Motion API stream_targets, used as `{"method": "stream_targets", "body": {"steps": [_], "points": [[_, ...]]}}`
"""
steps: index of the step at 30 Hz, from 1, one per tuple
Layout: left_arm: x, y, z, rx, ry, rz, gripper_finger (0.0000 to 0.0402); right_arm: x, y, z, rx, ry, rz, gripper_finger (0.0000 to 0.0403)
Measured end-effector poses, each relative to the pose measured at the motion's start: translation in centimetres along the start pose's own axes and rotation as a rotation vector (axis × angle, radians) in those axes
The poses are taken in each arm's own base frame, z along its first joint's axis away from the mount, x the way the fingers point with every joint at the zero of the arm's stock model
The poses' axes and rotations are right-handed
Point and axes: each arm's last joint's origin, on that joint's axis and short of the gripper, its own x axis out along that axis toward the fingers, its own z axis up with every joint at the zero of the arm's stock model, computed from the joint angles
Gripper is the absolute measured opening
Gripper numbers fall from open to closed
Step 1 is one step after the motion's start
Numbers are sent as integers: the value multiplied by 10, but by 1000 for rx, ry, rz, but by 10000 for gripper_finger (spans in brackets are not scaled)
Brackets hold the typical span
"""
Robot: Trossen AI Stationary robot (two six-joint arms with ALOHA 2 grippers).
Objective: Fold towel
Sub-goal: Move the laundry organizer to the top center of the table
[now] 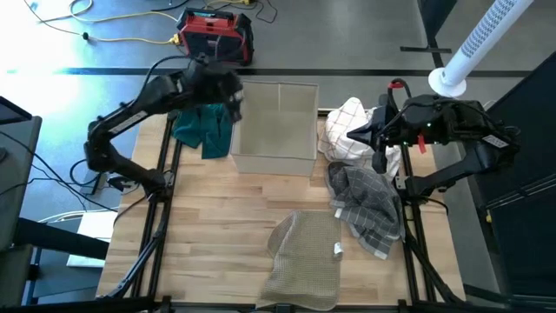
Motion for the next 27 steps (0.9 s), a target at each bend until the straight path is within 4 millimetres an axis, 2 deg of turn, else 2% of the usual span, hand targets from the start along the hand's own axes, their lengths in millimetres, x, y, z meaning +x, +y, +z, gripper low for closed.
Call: {"method": "stream_targets", "body": {"steps": [7, 10, 13, 17, 19, 21, 23, 25, 27], "points": [[-39, -49, -21, -50, 175, -375, 239, 9, 5, 9, 38, -60, 94, 0], [-47, -72, -23, -5, 214, -443, 229, 26, 11, 5, 7, 41, 178, 0], [-50, -94, -28, 47, 254, -509, 194, 54, 17, -4, -4, 183, 215, 0], [-42, -121, -46, 84, 319, -591, 113, 100, 28, -21, 45, 224, 418, 0], [-33, -134, -59, 86, 335, -619, 64, 115, 24, -35, 92, 207, 521, 0], [-22, -143, -72, 76, 326, -634, 21, 125, 14, -50, 114, 159, 516, 0], [-11, -151, -84, 49, 292, -648, 8, 138, 4, -73, 144, 177, 446, 0], [2, -156, -94, 39, 272, -648, 14, 154, -4, -98, 194, 240, 371, 0], [13, -158, -102, 34, 269, -616, 14, 162, -6, -108, 204, 242, 297, 0]]}}
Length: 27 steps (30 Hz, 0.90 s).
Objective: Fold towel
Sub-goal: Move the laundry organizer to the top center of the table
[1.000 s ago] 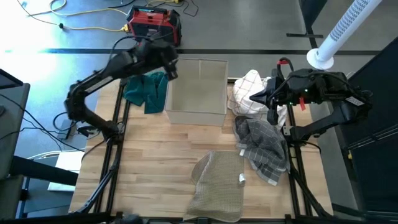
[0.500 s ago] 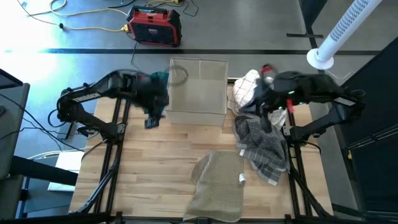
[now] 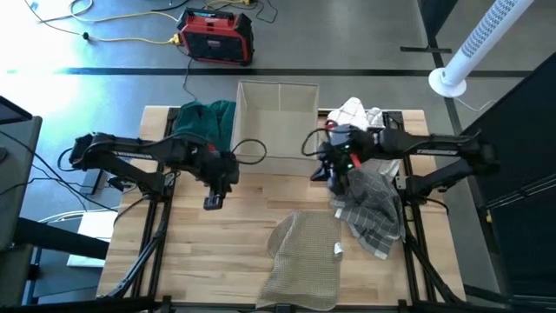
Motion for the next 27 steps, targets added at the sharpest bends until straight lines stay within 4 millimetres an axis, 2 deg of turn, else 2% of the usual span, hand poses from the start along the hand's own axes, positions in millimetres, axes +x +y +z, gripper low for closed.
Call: {"method": "stream_targets", "body": {"steps": [10, 16, 27], "points": [[39, 23, -20, -39, -2, 196, 1, 28, -22, -31, 55, -77, -372, 0], [38, 47, -19, -72, -43, 364, 0, 21, -27, -21, 7, -113, -489, 0], [31, 86, -21, -145, -74, 430, 0, 17, -36, -20, 5, -99, -513, 0]]}}
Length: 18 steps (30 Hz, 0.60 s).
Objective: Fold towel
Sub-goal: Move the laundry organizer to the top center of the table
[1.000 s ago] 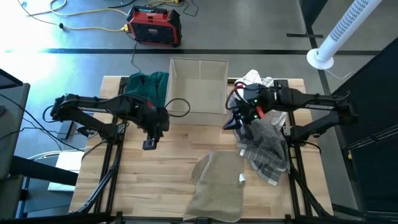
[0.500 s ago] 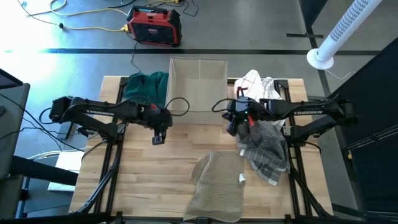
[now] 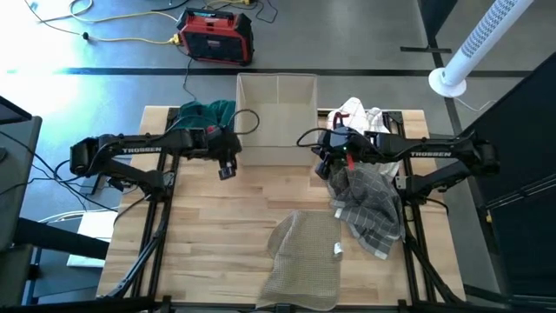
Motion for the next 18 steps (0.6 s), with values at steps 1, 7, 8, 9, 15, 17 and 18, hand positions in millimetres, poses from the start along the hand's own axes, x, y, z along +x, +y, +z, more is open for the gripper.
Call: {"method": "stream_targets", "body": {"steps": [1, 7, 8, 9, 15, 17, 18], "points": [[0, 2, 1, -10, -9, -12, 0, -1, 0, 0, -4, 5, 0, 0], [2, 10, 4, -25, -42, 20, 0, -2, -4, 1, -26, -7, -47, 0], [2, 12, 4, -27, -47, 28, 0, -2, -5, 1, -30, -8, -55, 0], [2, 14, 4, -28, -53, 36, 0, -2, -5, 1, -33, -10, -63, 0], [3, 24, 6, -56, -73, 83, 0, -2, -11, 2, -24, -16, -103, 0], [1, 27, 6, -64, -67, 88, 0, -2, -12, 2, -15, -18, -106, 0], [-1, 28, 7, -66, -64, 88, 0, -4, -12, 2, -14, -22, -104, 0]]}}
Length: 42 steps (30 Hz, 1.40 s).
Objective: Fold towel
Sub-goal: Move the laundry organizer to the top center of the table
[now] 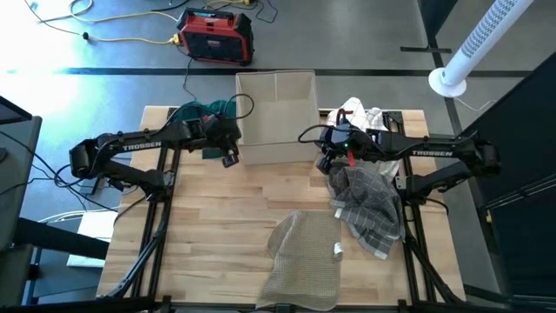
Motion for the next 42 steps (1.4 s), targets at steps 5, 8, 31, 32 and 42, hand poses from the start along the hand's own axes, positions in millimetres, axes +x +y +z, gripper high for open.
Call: {"method": "stream_targets", "body": {"steps": [5, 8, 31, 32, 42], "points": [[-31, 3, 4, -53, 42, -4, 0, -24, -3, 3, 57, -51, 38, 0], [-58, 0, 5, -161, 51, -144, 0, -49, -7, 3, 129, -51, 104, 0], [-1, -22, 16, -39, -193, -186, 0, -3, -2, 0, -71, 42, 64, 0], [-1, -19, 17, -48, -203, -181, 0, 0, -5, 0, -74, 38, 46, 0], [2, -4, 14, -80, -182, -165, 0, 5, -31, 3, -38, 36, -56, 0]]}}
